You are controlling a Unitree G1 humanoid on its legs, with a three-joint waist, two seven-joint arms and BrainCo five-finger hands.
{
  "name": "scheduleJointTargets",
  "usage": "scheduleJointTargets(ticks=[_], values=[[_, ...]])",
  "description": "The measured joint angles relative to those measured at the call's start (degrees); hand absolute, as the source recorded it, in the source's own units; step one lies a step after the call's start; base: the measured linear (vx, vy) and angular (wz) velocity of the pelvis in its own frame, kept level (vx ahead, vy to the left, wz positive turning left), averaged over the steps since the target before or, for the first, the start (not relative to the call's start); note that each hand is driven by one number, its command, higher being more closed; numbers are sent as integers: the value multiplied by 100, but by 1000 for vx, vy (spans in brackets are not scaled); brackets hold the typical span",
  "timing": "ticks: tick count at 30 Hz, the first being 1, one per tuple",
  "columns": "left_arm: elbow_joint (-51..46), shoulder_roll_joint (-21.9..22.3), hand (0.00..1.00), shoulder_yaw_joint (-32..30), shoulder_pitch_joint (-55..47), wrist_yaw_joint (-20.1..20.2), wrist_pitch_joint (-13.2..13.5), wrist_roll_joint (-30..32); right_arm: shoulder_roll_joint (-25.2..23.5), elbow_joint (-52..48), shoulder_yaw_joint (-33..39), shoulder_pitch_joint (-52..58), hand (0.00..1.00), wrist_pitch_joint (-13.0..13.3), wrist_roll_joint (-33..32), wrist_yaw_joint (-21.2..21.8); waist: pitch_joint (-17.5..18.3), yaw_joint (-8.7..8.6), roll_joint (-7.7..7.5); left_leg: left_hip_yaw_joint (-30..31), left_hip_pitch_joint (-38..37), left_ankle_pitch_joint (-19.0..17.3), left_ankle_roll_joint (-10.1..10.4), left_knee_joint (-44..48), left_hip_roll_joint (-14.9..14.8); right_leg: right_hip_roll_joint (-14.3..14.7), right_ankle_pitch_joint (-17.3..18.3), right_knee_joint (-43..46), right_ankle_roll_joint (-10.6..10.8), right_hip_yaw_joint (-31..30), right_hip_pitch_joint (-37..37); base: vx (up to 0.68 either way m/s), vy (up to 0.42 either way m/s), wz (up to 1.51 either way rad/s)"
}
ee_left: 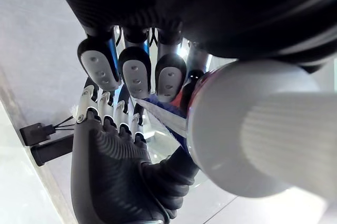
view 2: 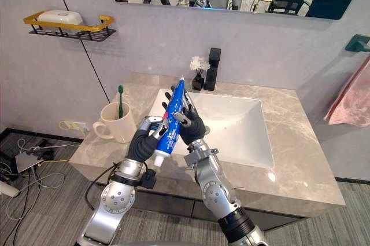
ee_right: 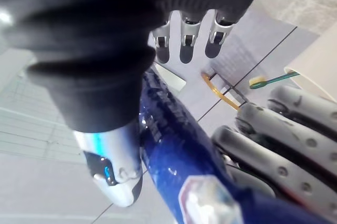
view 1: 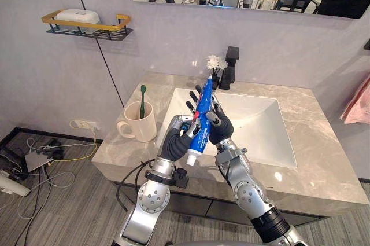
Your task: Organize washtable
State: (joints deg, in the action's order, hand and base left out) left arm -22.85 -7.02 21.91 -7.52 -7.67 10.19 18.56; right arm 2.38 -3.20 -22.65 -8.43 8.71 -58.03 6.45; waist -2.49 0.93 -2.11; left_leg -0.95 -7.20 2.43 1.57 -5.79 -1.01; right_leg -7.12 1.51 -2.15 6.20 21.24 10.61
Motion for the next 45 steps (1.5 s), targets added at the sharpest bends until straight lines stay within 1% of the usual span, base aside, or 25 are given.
scheduleJointTargets(ticks=[3, 6, 7, 14, 17, 20, 22, 24, 26, 29, 33, 37, 45], values=[[2, 0, 100, -7, 0, 0, 0, 0, -21, 7, 135, 13, 0, 37, -3, -5, 0, -1, 0, -1, 0, 0, 0, -2, -1, -1, 0, 0, 0, -1, 0, 0, 0, 0], [34, 0, 100, -34, -10, 0, 0, -1, -85, 7, 387, 75, 0, 204, -43, -15, 0, 0, 0, -2, 0, 0, 0, -4, -3, -3, 0, 0, 0, -2, 0, 0, 0, 0], [40, 0, 100, -43, -19, 0, 0, -1, -95, 7, 431, 89, 0, 220, -44, -15, 0, 0, 0, -2, 0, 0, 0, -4, -3, -3, 0, 0, 0, -3, 0, 0, 0, 0], [42, 1, 100, -215, -39, 1, 0, -1, -84, 7, 490, 162, 0, 219, -97, -17, 0, -3, -1, -17, -1, -1, 0, -4, -8, -5, -3, -6, -3, -20, -4, 0, 0, 0], [42, 1, 100, -210, -39, 5, 0, -1, -86, 7, 434, 162, 0, 198, -109, 0, 0, -3, -1, -17, 0, -1, 1, -5, -8, -8, -3, -6, -3, -20, -4, 0, 0, 0], [42, 1, 100, -207, -39, 15, 0, -1, -81, 23, 348, 162, 0, 79, -115, 41, 0, -5, -1, -17, -1, -1, 0, -5, -9, -9, -4, -6, -4, -21, -4, 0, 0, 0], [43, 0, 100, -192, -39, 23, 1, 0, -73, 114, 230, 162, 0, -28, -131, 150, 0, -4, -1, -17, -1, -1, 0, -5, -9, -11, -5, -6, -5, -21, -4, 0, 0, 0], [43, -2, 100, -163, -38, 37, 1, 2, -68, 239, 101, 164, 0, -69, -218, 203, 1, -3, -1, -16, 0, -1, 0, -5, -9, -11, -5, -6, -5, -20, -4, 0, 0, 0], [44, -6, 100, -135, -38, 132, 1, 3, -63, 279, -78, 164, 0, -178, -234, 248, 1, -2, -2, -15, 0, -1, 0, -5, -8, -13, -5, -6, -5, -19, -4, 0, 0, 0], [73, -29, 100, -133, -38, 141, 1, 3, -35, 307, -95, 164, 0, -235, -300, 257, 4, 1, -6, -13, 0, -1, 0, -4, -6, -18, -5, -5, -5, -17, -3, 0, 0, 0], [99, -137, 100, -115, -38, 152, 0, 9, 40, 422, -247, 163, 0, -243, -377, 296, 14, -2, -22, -11, 1, -1, 0, -5, -5, -18, -5, -5, -5, -15, -3, 0, 0, 0], [99, -138, 100, -105, -38, 153, 0, 8, 54, 454, -273, 163, 0, -247, -466, 378, 14, -2, -22, -10, 1, -1, 0, -5, -3, -18, -5, -5, -5, -14, -3, 0, 0, 0], [99, -232, 100, -39, -28, 225, 0, 4, 166, 468, -331, 163, 0, -245, -498, 381, 16, 0, -24, -6, 5, -1, 0, -5, -2, -15, -5, -5, -5, -8, -5, 0, 0, 0]])
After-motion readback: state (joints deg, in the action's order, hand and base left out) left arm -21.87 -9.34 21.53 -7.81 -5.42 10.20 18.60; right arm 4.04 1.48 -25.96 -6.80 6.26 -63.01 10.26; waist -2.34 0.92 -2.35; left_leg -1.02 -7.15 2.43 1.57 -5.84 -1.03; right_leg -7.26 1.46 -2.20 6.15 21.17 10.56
